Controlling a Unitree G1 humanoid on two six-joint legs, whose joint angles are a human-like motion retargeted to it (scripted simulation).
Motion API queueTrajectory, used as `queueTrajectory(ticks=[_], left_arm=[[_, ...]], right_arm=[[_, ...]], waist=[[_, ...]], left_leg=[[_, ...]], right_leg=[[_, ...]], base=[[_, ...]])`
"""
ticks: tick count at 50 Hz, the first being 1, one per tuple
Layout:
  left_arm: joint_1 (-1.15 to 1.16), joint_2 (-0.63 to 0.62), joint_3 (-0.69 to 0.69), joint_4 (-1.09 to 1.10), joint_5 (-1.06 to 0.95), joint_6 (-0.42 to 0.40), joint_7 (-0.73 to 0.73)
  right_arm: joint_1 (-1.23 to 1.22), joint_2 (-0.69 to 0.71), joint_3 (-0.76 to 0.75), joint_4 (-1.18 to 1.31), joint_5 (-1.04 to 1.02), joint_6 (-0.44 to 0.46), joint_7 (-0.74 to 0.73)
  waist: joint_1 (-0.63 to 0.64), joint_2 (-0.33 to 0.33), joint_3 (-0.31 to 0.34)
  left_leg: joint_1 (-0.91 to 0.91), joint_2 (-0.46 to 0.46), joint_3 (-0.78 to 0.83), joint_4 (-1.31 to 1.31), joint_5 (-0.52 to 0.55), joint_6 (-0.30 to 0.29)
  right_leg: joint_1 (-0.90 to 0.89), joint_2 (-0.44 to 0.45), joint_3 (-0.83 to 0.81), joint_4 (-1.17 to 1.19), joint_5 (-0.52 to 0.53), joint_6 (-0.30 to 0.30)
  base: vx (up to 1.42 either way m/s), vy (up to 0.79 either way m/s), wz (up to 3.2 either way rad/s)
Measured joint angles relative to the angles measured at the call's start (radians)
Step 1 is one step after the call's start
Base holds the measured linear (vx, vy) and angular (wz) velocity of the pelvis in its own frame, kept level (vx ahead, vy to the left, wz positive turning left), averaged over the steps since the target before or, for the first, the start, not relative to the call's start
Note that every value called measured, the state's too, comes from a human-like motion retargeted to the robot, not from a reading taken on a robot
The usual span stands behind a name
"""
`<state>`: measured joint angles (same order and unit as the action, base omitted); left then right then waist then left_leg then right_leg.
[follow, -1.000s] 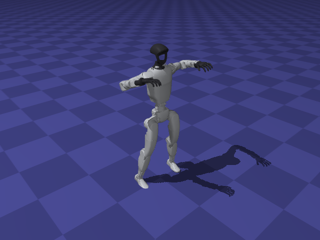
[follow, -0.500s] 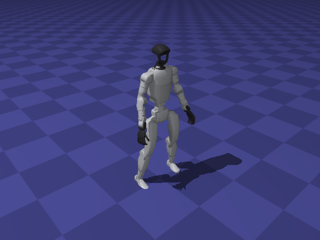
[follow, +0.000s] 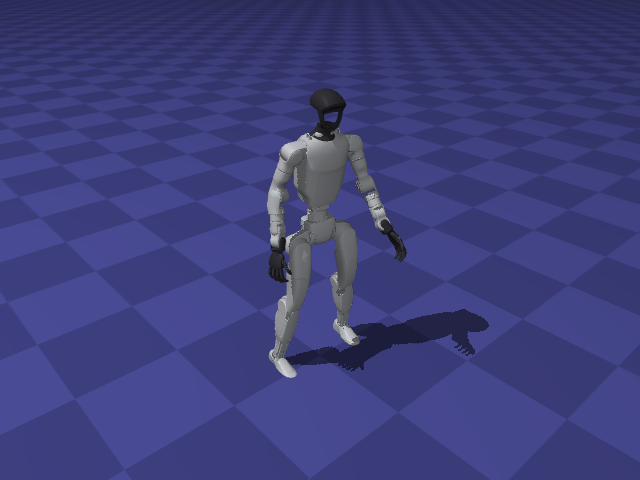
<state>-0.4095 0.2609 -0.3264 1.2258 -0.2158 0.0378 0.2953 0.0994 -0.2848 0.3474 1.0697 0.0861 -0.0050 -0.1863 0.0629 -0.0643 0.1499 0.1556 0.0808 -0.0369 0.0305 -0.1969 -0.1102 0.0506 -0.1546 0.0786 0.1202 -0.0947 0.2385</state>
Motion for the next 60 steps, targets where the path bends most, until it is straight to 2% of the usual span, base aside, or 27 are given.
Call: queueTrajectory(ticks=[3, 5, 16, 18, 20, 30, 40, 47, 50, 54, 60], left_arm=[[-0.146, 0.024, -0.006, 0.003, -0.016, -0.006, 0.017], [-0.252, 0.043, -0.013, 0.011, -0.045, -0.009, 0.022], [-0.796, 0.164, -0.058, 0.158, -0.184, 0.010, 0.048], [-0.882, 0.173, -0.056, 0.200, -0.150, 0.076, 0.037], [-0.941, 0.184, -0.063, 0.221, -0.137, 0.106, 0.028], [-1.022, 0.200, -0.122, 0.245, -0.076, 0.141, -0.029], [-1.001, 0.189, -0.205, 0.221, 0.075, 0.134, -0.033], [-0.848, 0.224, -0.201, -0.053, -0.038, 0.109, -0.036], [-0.731, 0.256, -0.183, -0.261, -0.129, 0.091, -0.027], [-0.536, 0.315, -0.161, -0.568, -0.233, 0.009, -0.034], [-0.249, 0.409, -0.129, -0.980, -0.364, -0.012, -0.058]], right_arm=[[-0.015, -0.014, 0.022, -0.012, -0.031, 0.001, 0.020], [-0.023, -0.022, 0.043, -0.020, -0.032, -0.001, 0.024], [-0.024, -0.059, 0.079, -0.056, -0.019, 0.004, 0.078], [-0.017, -0.061, 0.073, -0.074, -0.006, 0.046, 0.059], [-0.010, -0.064, 0.067, -0.087, -0.003, 0.066, 0.056], [0.007, -0.060, 0.047, -0.070, -0.005, 0.082, 0.096], [0.003, -0.072, 0.034, -0.077, -0.004, 0.068, 0.086], [0.006, -0.077, 0.004, -0.090, -0.009, 0.082, 0.068], [0.012, -0.076, -0.016, -0.097, -0.011, 0.089, 0.048], [0.030, -0.074, -0.043, -0.098, -0.007, 0.061, 0.094], [0.052, -0.065, -0.076, -0.109, 0.007, 0.079, 0.080]], waist=[[-0.018, -0.002, 0.007], [-0.035, -0.006, 0.011], [-0.125, -0.014, 0.020], [-0.128, -0.015, 0.022], [-0.133, -0.015, 0.022], [-0.150, -0.006, 0.010], [-0.164, 0.004, 0.001], [-0.147, 0.013, -0.010], [-0.125, 0.018, -0.012], [-0.085, 0.025, -0.023], [-0.012, 0.035, -0.030]], left_leg=[[0.003, 0.002, 0.008, 0.002, 0.001, 0.003], [0.002, 0.000, 0.009, 0.001, 0.004, -0.001], [-0.003, 0.002, 0.023, -0.001, 0.012, -0.006], [-0.003, 0.001, 0.032, -0.007, 0.014, -0.016], [-0.002, 0.001, 0.038, -0.010, 0.014, -0.018], [0.003, -0.001, 0.040, -0.011, 0.010, -0.014], [-0.008, -0.006, 0.008, -0.004, 0.009, -0.013], [-0.011, -0.011, -0.016, -0.001, 0.009, -0.009], [-0.005, -0.013, -0.020, -0.003, 0.008, -0.006], [0.004, -0.011, -0.026, 0.002, -0.002, -0.001], [0.019, -0.013, -0.029, -0.001, -0.010, -0.002]], right_leg=[[-0.012, 0.003, 0.005, 0.022, 0.002, 0.018], [-0.005, 0.002, 0.010, 0.004, 0.005, 0.000], [-0.021, 0.006, 0.024, 0.007, 0.015, 0.001], [-0.029, 0.005, 0.030, 0.009, 0.018, 0.017], [-0.033, 0.005, 0.035, 0.010, 0.018, 0.021], [-0.032, 0.004, 0.037, 0.014, 0.013, 0.020], [-0.018, -0.006, 0.004, 0.012, 0.005, 0.021], [-0.008, -0.014, -0.021, 0.017, -0.004, 0.017], [0.000, -0.016, -0.027, 0.018, -0.008, 0.015], [0.012, -0.015, -0.031, 0.021, -0.017, 0.002], [0.025, -0.018, -0.036, 0.028, -0.027, 0.001]], base=[[0.00, 0.00, 0.00], [0.00, 0.00, 0.00], [0.00, 0.00, 0.00], [0.00, 0.00, 0.00], [0.00, 0.00, 0.00], [0.00, 0.00, 0.00], [0.01, 0.00, 0.10], [0.01, 0.00, 0.08], [0.00, 0.00, 0.00], [0.04, 0.00, 0.04], [0.05, 0.00, 0.03]])
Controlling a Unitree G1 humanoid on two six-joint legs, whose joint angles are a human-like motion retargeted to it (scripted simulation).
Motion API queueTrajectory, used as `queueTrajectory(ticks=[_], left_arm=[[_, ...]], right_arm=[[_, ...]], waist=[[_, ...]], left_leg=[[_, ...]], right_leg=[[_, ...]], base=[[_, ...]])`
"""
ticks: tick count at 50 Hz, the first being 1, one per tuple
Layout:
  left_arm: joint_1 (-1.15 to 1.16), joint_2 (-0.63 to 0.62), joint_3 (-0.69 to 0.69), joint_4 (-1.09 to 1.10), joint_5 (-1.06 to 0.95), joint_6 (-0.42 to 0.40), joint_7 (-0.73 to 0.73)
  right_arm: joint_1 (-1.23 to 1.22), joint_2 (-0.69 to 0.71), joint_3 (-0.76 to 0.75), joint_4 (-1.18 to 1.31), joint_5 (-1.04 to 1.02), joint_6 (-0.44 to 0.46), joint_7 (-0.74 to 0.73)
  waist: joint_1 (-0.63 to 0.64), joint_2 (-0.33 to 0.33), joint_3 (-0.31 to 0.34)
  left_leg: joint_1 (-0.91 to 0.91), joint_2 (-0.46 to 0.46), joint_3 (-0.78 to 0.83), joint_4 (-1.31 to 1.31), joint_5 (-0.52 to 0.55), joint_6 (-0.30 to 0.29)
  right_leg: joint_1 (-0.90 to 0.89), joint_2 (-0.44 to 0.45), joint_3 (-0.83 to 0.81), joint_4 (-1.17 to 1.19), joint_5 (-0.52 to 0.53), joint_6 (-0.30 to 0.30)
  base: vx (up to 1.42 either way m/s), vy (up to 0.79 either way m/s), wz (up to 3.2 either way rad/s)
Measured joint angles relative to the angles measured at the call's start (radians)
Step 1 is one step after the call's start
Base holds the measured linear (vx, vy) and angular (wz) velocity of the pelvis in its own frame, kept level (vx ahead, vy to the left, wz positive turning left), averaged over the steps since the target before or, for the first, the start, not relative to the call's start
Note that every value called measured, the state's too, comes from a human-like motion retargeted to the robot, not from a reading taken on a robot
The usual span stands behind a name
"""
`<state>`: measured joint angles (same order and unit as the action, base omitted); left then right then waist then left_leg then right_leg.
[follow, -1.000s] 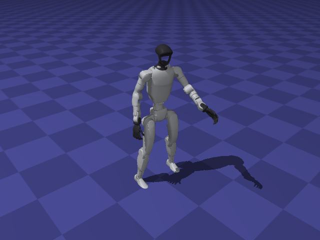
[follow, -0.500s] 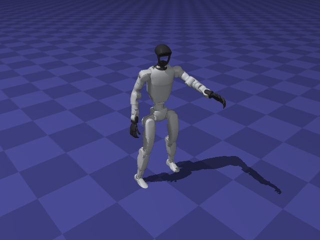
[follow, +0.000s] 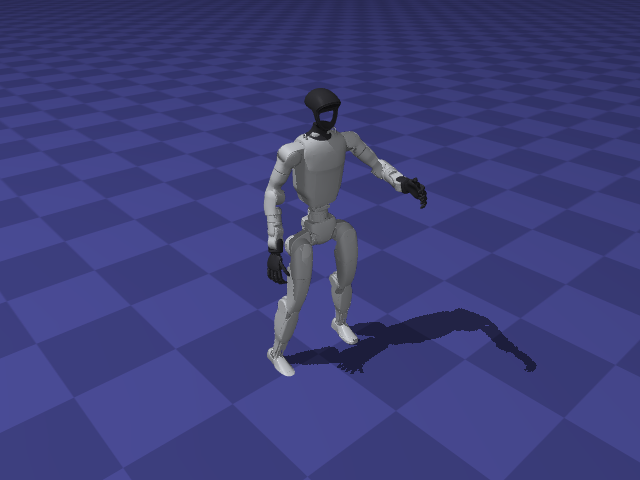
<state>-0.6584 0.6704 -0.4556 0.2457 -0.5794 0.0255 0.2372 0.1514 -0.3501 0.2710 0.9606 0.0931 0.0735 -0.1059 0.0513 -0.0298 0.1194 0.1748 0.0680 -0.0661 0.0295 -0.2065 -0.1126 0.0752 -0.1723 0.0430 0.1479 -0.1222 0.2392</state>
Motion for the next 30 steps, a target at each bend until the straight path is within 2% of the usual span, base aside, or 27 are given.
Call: queueTrajectory(ticks=[7, 10, 13, 20, 30], left_arm=[[0.300, 0.069, 0.046, -0.331, -0.113, -0.029, -0.015], [0.391, 0.076, 0.074, -0.429, -0.148, -0.032, -0.013], [0.457, 0.072, 0.097, -0.512, -0.228, -0.045, 0.058], [0.488, 0.060, 0.113, -0.579, -0.215, -0.045, 0.069], [0.460, 0.043, 0.083, -0.563, -0.205, -0.044, 0.091]], right_arm=[[0.026, 0.010, -0.018, -0.017, 0.015, 0.009, -0.005], [0.035, 0.014, -0.014, -0.020, 0.017, 0.010, -0.017], [0.037, 0.021, 0.018, -0.007, -0.003, 0.009, -0.049], [0.044, 0.016, 0.025, -0.002, -0.008, 0.008, -0.043], [0.034, -0.004, 0.025, -0.001, 0.009, 0.006, -0.049]], waist=[[0.066, 0.009, -0.008], [0.082, 0.008, -0.012], [0.097, 0.006, -0.027], [0.118, 0.002, -0.038], [0.117, 0.004, -0.047]], left_leg=[[0.005, -0.004, -0.020, 0.002, -0.006, 0.001], [0.001, -0.009, -0.040, 0.002, -0.005, -0.002], [-0.012, -0.011, -0.051, 0.005, 0.012, 0.016], [-0.027, -0.026, -0.098, 0.009, 0.017, 0.021], [-0.038, -0.041, -0.135, 0.011, 0.023, 0.025]], right_leg=[[0.008, -0.007, -0.025, 0.019, -0.011, 0.014], [0.029, -0.013, -0.043, -0.002, -0.013, -0.001], [0.035, -0.020, -0.071, -0.015, -0.006, -0.024], [0.054, -0.037, -0.120, -0.022, -0.011, -0.022], [0.071, -0.052, -0.157, -0.029, -0.013, -0.020]], base=[[0.01, 0.00, 0.03], [0.03, 0.00, 0.33], [0.02, 0.00, 0.31], [0.01, 0.01, 0.34], [0.00, 0.01, 0.15]])
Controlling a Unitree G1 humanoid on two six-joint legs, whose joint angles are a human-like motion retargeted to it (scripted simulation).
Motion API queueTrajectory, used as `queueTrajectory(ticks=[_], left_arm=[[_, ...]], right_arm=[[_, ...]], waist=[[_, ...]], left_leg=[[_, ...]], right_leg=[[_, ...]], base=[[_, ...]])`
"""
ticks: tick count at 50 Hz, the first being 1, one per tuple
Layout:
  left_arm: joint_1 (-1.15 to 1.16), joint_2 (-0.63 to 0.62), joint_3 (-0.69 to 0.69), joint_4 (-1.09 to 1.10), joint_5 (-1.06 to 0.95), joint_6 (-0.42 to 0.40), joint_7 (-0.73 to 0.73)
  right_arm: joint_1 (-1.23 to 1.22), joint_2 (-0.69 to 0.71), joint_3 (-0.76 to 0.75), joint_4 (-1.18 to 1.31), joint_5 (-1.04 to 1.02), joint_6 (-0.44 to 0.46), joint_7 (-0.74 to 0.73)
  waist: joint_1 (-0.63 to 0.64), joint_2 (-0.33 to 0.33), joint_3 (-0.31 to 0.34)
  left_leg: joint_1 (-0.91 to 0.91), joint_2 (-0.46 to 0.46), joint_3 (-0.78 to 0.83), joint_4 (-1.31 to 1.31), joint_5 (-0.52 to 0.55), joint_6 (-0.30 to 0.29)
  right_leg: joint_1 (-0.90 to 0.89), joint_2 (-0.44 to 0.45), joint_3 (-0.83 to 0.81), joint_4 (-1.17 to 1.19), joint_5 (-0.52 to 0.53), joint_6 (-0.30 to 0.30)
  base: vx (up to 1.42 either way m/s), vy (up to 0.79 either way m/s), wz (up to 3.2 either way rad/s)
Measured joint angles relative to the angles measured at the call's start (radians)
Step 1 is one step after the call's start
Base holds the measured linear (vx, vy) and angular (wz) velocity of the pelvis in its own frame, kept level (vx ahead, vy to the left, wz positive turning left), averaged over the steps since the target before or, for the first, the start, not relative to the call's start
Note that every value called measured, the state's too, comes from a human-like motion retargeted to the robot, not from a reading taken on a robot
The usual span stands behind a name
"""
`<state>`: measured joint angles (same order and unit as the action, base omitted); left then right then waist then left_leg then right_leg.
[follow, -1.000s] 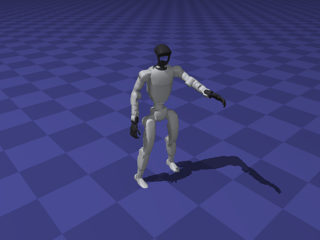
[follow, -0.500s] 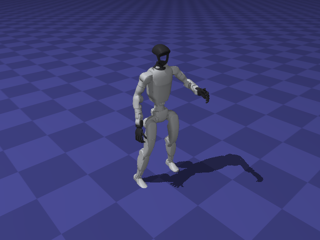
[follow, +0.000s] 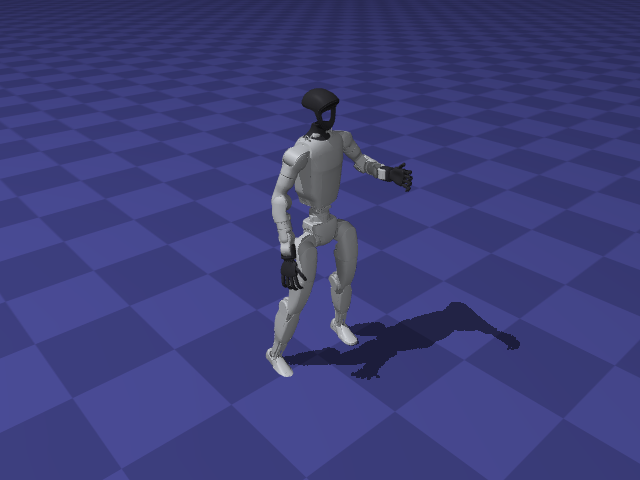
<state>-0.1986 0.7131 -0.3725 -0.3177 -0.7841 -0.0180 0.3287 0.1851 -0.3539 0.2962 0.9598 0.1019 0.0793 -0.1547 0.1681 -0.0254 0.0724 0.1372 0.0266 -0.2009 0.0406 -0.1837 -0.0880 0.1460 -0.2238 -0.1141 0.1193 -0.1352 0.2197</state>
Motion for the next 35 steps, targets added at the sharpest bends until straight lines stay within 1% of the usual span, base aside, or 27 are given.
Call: queueTrajectory(ticks=[17, 35], left_arm=[[-0.026, -0.015, -0.006, 0.035, 0.007, 0.000, 0.013], [-0.026, -0.014, 0.013, 0.034, 0.022, -0.005, 0.016]], right_arm=[[0.001, 0.018, -0.006, 0.009, 0.002, 0.001, -0.011], [0.018, 0.030, -0.015, 0.029, 0.002, 0.007, -0.008]], waist=[[-0.034, 0.005, -0.004], [-0.068, 0.001, 0.007]], left_leg=[[0.016, 0.010, 0.038, -0.002, -0.008, -0.004], [0.034, 0.027, 0.097, -0.004, -0.015, -0.010]], right_leg=[[-0.011, 0.009, 0.040, 0.006, 0.001, -0.001], [-0.033, 0.029, 0.102, 0.010, 0.009, -0.002]], base=[[0.00, 0.00, -0.03], [0.00, 0.00, -0.01]])
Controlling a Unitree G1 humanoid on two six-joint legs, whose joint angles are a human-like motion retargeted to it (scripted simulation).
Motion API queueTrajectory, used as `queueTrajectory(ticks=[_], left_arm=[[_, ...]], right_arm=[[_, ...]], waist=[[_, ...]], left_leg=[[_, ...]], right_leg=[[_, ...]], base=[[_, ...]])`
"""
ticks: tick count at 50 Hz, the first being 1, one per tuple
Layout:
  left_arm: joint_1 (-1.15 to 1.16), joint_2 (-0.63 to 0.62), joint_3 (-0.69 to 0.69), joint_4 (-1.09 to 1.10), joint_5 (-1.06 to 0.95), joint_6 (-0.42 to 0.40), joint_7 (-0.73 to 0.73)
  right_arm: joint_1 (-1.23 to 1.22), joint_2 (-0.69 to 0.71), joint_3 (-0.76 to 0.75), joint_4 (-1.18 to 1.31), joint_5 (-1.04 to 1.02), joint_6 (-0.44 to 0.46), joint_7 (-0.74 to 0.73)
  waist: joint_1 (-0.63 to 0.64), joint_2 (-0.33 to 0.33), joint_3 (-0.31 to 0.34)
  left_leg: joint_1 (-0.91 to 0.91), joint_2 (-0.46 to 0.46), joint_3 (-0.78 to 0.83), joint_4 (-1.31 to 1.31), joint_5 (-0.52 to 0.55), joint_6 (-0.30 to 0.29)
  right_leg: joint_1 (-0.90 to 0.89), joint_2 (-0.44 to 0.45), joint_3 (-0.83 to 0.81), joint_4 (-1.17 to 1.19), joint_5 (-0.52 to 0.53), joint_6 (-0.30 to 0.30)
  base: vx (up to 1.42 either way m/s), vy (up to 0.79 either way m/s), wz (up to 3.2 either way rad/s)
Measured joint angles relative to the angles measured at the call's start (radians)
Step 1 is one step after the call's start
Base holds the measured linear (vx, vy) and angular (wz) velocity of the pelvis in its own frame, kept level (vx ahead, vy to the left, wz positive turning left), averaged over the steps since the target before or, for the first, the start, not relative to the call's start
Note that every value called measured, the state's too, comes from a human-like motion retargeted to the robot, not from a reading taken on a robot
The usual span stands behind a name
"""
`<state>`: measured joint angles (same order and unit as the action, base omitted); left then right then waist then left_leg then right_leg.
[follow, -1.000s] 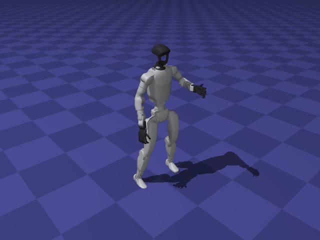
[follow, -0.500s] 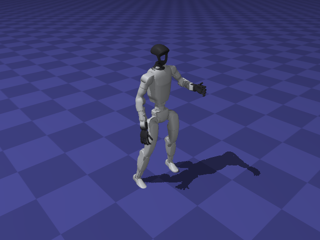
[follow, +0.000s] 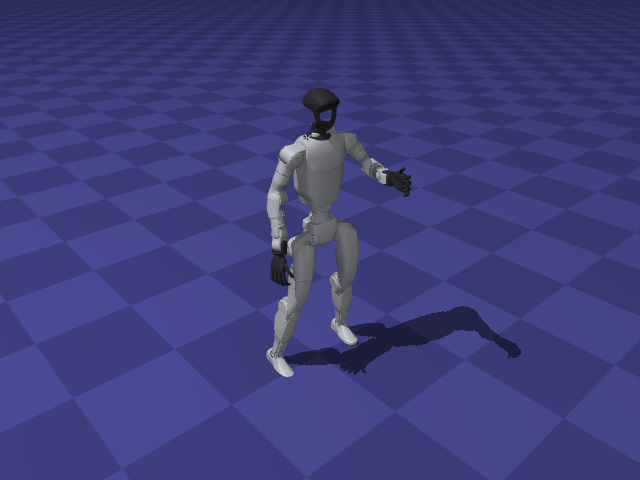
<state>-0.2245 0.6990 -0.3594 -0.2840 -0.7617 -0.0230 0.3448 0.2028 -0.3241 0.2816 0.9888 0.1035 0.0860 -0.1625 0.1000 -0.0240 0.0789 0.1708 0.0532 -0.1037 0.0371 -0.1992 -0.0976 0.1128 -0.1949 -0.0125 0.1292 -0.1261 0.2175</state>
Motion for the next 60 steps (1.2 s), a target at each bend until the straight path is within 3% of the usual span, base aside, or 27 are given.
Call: queueTrajectory(ticks=[11, 21, 29, 38, 44, 48, 55, 60], left_arm=[[0.012, 0.004, 0.019, -0.011, -0.027, -0.006, -0.006], [-0.023, 0.092, 0.077, -0.032, 0.222, -0.015, -0.008], [-0.254, 0.127, 0.046, 0.092, 0.320, -0.028, 0.032], [-0.671, 0.066, -0.111, 0.473, 0.286, -0.002, 0.013], [-0.927, -0.016, -0.225, 0.873, 0.149, 0.053, -0.080], [-1.078, -0.066, -0.277, 1.182, 0.176, 0.095, -0.102], [-1.262, -0.115, -0.271, 1.606, 0.283, 0.141, -0.105], [-1.291, -0.106, -0.246, 1.662, 0.222, 0.146, -0.095]], right_arm=[[-0.015, -0.002, -0.005, -0.003, 0.001, 0.001, 0.000], [-0.003, -0.005, -0.020, -0.009, -0.007, -0.017, 0.014], [0.003, -0.005, -0.007, 0.004, -0.003, -0.030, 0.028], [-0.011, -0.015, 0.016, 0.012, 0.019, -0.042, 0.059], [-0.043, -0.029, 0.046, 0.025, 0.037, -0.037, 0.086], [-0.067, -0.043, 0.065, 0.029, 0.047, -0.041, 0.092], [-0.088, -0.064, 0.069, 0.024, 0.062, -0.056, 0.107], [-0.081, -0.069, 0.063, 0.027, 0.071, -0.054, 0.111]], waist=[[-0.013, 0.003, 0.007], [-0.020, 0.008, 0.008], [-0.032, 0.013, 0.004], [-0.071, 0.020, -0.008], [-0.117, 0.027, -0.023], [-0.154, 0.034, -0.033], [-0.208, 0.047, -0.046], [-0.226, 0.056, -0.053]], left_leg=[[0.008, 0.008, 0.036, -0.001, -0.004, -0.003], [0.011, 0.013, 0.057, -0.002, -0.007, -0.009], [0.014, 0.012, 0.054, -0.001, -0.007, -0.005], [0.015, 0.005, 0.039, 0.004, -0.004, 0.005], [0.011, 0.002, 0.033, 0.007, -0.003, 0.009], [0.006, 0.002, 0.034, 0.010, -0.004, 0.010], [-0.002, 0.006, 0.047, 0.015, -0.007, 0.009], [-0.005, 0.014, 0.063, 0.018, -0.010, 0.012]], right_leg=[[-0.017, 0.010, 0.037, 0.005, 0.005, 0.000], [-0.028, 0.019, 0.059, 0.006, 0.009, 0.003], [-0.023, 0.017, 0.057, 0.005, 0.009, 0.006], [-0.010, 0.009, 0.040, 0.005, 0.004, 0.007], [-0.010, 0.006, 0.032, 0.007, 0.000, 0.006], [-0.015, 0.006, 0.033, 0.009, -0.003, 0.006], [-0.031, 0.012, 0.047, 0.015, -0.005, 0.004], [-0.060, 0.011, 0.032, 0.050, -0.016, -0.008]], base=[[0.00, 0.00, 0.00], [0.00, 0.00, 0.00], [0.00, 0.00, 0.00], [0.00, 0.00, 0.00], [0.00, 0.00, 0.00], [0.00, 0.00, 0.00], [0.00, 0.00, 0.00], [0.00, 0.00, 0.00]])
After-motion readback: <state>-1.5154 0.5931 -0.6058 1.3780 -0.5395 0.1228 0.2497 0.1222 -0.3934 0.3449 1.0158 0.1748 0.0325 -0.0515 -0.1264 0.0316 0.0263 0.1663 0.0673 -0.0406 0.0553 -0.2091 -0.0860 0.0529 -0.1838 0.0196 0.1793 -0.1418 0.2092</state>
